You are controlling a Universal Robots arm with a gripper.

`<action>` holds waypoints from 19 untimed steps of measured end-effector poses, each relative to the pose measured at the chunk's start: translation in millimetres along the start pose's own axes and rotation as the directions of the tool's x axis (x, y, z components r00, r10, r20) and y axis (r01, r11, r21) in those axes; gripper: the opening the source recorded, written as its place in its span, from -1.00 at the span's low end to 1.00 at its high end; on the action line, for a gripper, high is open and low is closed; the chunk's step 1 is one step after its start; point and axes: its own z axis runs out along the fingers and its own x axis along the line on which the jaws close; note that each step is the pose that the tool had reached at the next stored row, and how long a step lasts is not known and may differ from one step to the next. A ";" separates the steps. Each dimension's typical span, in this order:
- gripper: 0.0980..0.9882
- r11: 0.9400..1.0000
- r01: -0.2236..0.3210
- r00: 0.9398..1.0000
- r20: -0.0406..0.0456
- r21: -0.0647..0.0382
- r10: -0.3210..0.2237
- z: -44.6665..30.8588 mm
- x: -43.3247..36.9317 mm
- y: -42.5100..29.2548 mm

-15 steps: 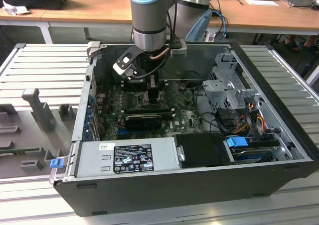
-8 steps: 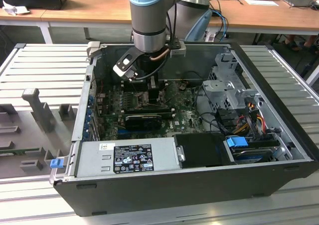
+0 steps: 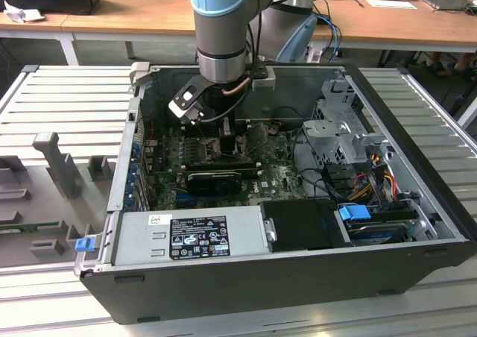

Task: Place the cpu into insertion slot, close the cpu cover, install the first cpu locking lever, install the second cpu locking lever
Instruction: 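Place the cpu into insertion slot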

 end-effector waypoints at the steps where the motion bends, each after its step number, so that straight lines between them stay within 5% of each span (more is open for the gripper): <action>1: -0.03 1.000 -0.001 1.000 0.000 0.000 0.001 0.5 0.2 -0.1; 10: 0.00 1.000 -0.001 1.000 0.000 0.000 0.001 3.4 0.5 -0.3; 11: 0.14 1.000 -0.001 1.000 -0.002 0.000 0.001 3.4 1.3 -0.3; 19: 0.14 1.000 -0.002 1.000 -0.015 0.000 0.002 3.5 2.3 -0.3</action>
